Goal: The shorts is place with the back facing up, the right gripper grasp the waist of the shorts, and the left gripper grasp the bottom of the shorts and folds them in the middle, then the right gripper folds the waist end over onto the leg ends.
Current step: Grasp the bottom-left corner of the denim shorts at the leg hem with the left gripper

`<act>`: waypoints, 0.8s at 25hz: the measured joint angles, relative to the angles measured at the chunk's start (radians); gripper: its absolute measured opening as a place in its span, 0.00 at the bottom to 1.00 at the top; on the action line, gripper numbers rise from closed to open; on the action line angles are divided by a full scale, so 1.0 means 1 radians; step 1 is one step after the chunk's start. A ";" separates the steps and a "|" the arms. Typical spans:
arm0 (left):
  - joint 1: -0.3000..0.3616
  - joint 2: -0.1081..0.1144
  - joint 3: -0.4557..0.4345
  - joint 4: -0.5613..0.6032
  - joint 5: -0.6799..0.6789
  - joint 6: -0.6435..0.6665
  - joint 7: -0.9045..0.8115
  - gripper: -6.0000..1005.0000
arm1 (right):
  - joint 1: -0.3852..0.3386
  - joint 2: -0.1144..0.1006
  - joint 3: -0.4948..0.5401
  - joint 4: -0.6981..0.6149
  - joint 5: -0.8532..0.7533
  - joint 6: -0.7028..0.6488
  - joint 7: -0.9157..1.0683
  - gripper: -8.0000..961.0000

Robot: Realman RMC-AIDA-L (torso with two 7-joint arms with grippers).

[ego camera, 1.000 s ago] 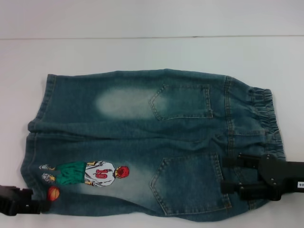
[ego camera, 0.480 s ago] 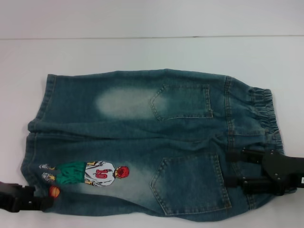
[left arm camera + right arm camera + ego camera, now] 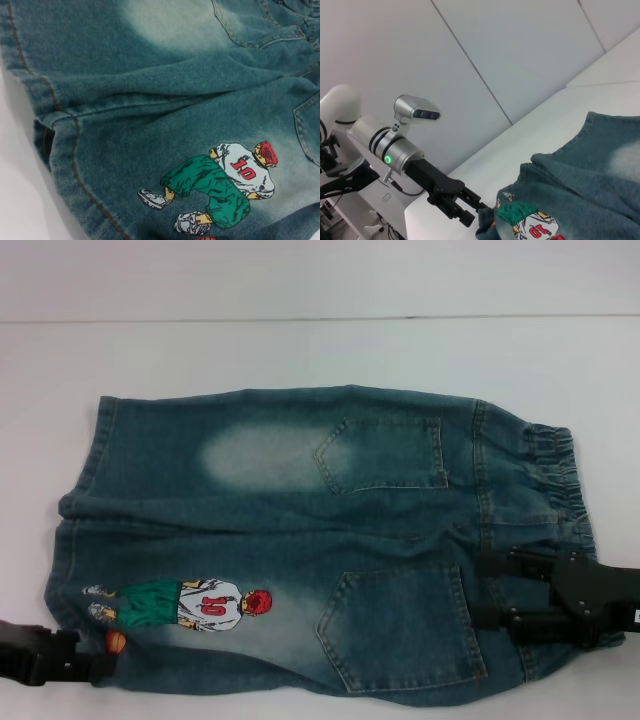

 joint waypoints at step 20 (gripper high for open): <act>-0.003 0.000 0.021 -0.002 -0.004 -0.003 -0.009 0.76 | 0.001 0.002 0.001 0.000 -0.004 0.002 -0.002 0.98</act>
